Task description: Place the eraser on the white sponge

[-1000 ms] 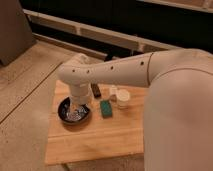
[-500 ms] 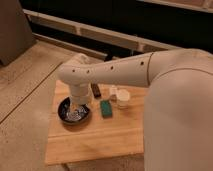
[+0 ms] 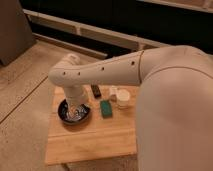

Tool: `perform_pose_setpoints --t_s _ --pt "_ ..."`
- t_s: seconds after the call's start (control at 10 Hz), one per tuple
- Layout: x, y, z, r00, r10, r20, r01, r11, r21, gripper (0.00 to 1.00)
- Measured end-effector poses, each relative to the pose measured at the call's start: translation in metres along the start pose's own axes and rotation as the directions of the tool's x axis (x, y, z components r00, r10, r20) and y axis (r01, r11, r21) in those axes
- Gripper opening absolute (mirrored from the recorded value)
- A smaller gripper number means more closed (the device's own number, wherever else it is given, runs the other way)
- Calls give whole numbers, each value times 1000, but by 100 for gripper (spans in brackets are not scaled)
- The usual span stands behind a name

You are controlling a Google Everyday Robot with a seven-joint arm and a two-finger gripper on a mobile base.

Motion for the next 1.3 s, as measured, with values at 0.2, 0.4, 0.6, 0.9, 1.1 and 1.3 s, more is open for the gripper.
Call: perform_pose_setpoints --t_s 0.2,0.4,0.6,0.9,1.1,1.3 --pt "1 11 -3 993 -117 -1 117 993 28 65" --pt "1 13 -4 991 -133 0 133 991 33 65" --pt "1 12 -4 991 -133 0 133 991 33 65" --pt "-17 -11 -3 992 -118 50 116 992 40 65" --pt "-35 -57 3 983 -152 105 145 987 69 65" --pt "-39 -101 18 981 -159 108 151 985 79 65"
